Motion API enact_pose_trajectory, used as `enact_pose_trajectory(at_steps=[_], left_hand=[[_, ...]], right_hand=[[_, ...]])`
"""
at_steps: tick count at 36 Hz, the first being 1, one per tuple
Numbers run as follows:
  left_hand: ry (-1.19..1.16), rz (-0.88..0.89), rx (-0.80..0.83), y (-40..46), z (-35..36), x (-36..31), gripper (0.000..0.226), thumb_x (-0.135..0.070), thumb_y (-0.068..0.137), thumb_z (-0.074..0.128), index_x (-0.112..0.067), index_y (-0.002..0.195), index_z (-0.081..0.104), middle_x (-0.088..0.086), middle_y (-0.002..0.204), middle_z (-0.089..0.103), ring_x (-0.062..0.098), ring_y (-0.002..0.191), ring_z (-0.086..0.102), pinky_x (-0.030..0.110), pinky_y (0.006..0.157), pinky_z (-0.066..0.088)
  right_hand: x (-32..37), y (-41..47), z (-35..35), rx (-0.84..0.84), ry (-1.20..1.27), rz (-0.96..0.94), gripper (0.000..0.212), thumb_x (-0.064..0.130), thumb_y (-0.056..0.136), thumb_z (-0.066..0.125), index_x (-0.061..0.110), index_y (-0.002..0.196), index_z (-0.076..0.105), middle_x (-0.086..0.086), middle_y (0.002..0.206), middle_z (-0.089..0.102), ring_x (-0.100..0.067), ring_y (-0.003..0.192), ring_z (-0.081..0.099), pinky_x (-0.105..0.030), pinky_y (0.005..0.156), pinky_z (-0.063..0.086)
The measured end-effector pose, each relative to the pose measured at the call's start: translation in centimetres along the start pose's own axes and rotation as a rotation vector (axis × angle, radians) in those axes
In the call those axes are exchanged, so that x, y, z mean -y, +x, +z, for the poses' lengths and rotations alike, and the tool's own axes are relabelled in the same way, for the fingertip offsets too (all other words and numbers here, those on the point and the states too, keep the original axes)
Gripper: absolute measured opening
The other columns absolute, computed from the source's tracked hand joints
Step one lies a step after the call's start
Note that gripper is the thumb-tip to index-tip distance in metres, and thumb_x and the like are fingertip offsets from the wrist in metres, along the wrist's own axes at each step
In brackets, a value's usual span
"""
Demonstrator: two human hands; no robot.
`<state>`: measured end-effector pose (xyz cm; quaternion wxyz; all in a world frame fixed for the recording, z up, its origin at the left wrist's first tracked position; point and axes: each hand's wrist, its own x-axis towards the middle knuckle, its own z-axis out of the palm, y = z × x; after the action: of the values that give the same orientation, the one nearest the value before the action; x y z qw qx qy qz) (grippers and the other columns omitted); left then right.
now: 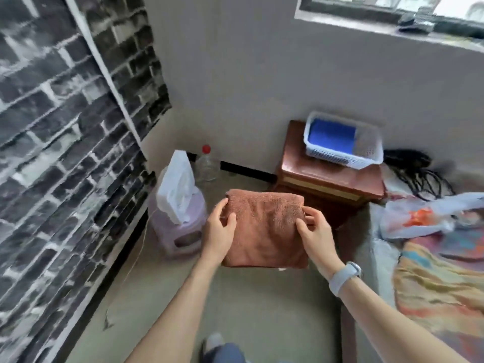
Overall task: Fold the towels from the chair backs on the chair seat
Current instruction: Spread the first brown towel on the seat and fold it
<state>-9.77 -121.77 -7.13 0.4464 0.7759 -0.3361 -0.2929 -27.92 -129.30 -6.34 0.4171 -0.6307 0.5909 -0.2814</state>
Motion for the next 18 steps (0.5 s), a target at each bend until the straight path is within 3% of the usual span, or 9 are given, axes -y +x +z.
enact_pose_trajectory(at_steps=[6, 11, 15, 18], left_hand=[[0.025, 0.114, 0.122, 8.1, 6.7, -5.8, 0.040, -0.012, 0.089, 0.056, -0.013, 0.129, 0.051, 0.005, 0.126, 0.059, 0.010, 0.108, 0.052, 0.008, 0.089, 0.030], [0.021, 0.147, 0.225, 15.9, 12.0, -9.4, 0.041, -0.016, 0.089, 0.056, -0.017, 0.130, 0.051, 0.003, 0.128, 0.058, 0.017, 0.118, 0.052, 0.017, 0.095, 0.033], [0.036, 0.158, 0.296, 21.6, 15.4, -11.6, 0.040, -0.016, 0.089, 0.055, -0.018, 0.129, 0.051, 0.002, 0.124, 0.060, 0.013, 0.109, 0.054, 0.015, 0.090, 0.034], [0.053, 0.148, 0.351, 25.8, 18.2, -12.9, 0.041, -0.016, 0.090, 0.054, -0.019, 0.130, 0.049, 0.002, 0.125, 0.059, 0.014, 0.113, 0.054, 0.019, 0.095, 0.037]], right_hand=[[-0.5, 8.1, -4.6, -0.145, 0.058, 0.059, 0.029, 0.015, 0.090, 0.055, 0.012, 0.119, 0.054, 0.004, 0.096, 0.056, -0.012, 0.094, 0.055, -0.034, 0.086, 0.048], [-0.7, 16.0, -6.6, -0.251, 0.078, 0.085, 0.030, 0.011, 0.089, 0.055, 0.011, 0.119, 0.054, 0.000, 0.103, 0.058, -0.012, 0.097, 0.053, -0.025, 0.082, 0.041], [-0.8, 21.8, -7.2, -0.310, 0.078, 0.126, 0.028, 0.010, 0.089, 0.055, 0.011, 0.117, 0.055, 0.000, 0.106, 0.059, -0.014, 0.100, 0.054, -0.030, 0.089, 0.043], [-1.0, 25.8, -7.8, -0.353, 0.095, 0.165, 0.027, 0.009, 0.088, 0.055, 0.012, 0.115, 0.055, -0.002, 0.107, 0.060, -0.016, 0.101, 0.054, -0.031, 0.092, 0.043]])
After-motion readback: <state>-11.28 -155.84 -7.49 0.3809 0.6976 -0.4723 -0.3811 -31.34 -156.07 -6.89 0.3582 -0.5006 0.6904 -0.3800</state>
